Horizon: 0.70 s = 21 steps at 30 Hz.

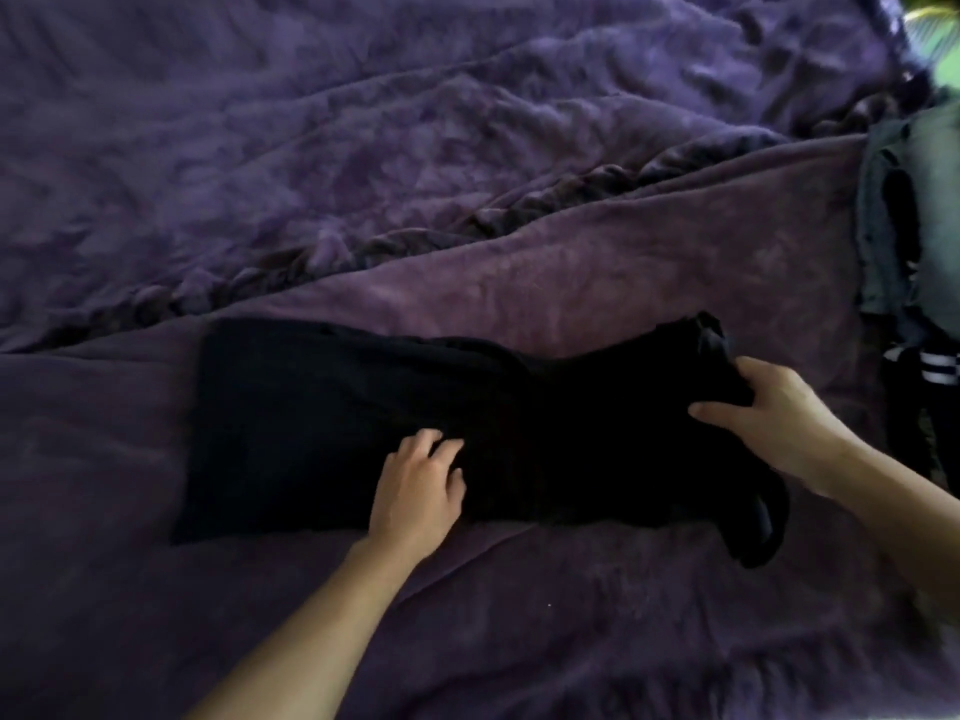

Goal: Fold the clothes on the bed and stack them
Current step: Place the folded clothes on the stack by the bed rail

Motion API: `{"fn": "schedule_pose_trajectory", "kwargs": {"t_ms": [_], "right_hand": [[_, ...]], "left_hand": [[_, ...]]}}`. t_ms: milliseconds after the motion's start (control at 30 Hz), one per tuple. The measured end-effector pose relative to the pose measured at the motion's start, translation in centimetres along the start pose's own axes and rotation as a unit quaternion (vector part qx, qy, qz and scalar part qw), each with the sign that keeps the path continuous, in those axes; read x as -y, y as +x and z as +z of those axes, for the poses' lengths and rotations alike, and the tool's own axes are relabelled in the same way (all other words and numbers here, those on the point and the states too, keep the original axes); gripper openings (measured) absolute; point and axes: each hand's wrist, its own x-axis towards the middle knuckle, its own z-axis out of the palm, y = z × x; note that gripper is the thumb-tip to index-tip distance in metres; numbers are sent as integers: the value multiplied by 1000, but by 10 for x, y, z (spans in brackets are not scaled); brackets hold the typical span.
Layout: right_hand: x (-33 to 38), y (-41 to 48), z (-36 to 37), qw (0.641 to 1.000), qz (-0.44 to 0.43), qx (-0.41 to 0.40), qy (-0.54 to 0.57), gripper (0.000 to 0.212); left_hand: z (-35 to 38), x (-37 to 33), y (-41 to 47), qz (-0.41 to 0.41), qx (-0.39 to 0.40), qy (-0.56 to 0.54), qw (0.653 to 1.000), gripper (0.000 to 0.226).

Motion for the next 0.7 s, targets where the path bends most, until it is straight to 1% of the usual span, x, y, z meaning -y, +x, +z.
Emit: {"fn": "schedule_pose_trajectory", "kwargs": {"t_ms": [100, 133, 200, 267, 300, 333, 367, 400, 433, 467, 533, 567, 633, 667, 700], "right_hand": [[66, -24, 44, 990, -107, 25, -86, 25], [85, -26, 65, 984, -132, 35, -112, 27], [119, -24, 115, 976, -153, 72, -135, 31], [138, -16, 165, 977, -122, 142, -101, 40], [145, -15, 188, 978, -81, 189, -46, 47], [149, -13, 206, 972, -27, 230, 32, 53], [148, -11, 218, 964, 15, 245, 102, 57], [142, -8, 225, 964, 26, 228, 137, 57], [134, -7, 223, 975, -3, 187, 123, 53], [123, -5, 217, 987, -48, 135, 75, 46], [95, -1, 197, 993, -102, 55, -33, 39], [80, 1, 187, 990, -112, 36, -83, 41], [54, 4, 172, 981, -97, 10, -169, 51], [44, 7, 169, 981, -75, -2, -179, 58], [37, 9, 168, 987, -43, -6, -157, 67]], "left_hand": [[-10, 31, -31, -71, -34, -47, 996, 33], [-13, 41, -41, -97, -49, -65, 992, 32], [-17, 58, -59, -143, -72, -94, 983, 29], [-18, 69, -70, -168, -89, -108, 976, 29], [-18, 74, -76, -179, -100, -113, 972, 29], [-17, 78, -81, -187, -114, -119, 969, 30], [-15, 80, -83, -191, -129, -126, 965, 30], [-13, 80, -85, -189, -144, -132, 962, 31], [-11, 78, -87, -177, -157, -130, 963, 31], [-7, 73, -87, -151, -165, -118, 967, 33], [-1, 58, -81, -87, -160, -68, 981, 40], [4, 51, -76, -58, -138, -39, 988, 41], [14, 39, -64, -29, -62, 4, 998, 46], [17, 38, -56, -30, -17, 11, 999, 50], [20, 39, -46, -37, 20, 13, 999, 54]]}}
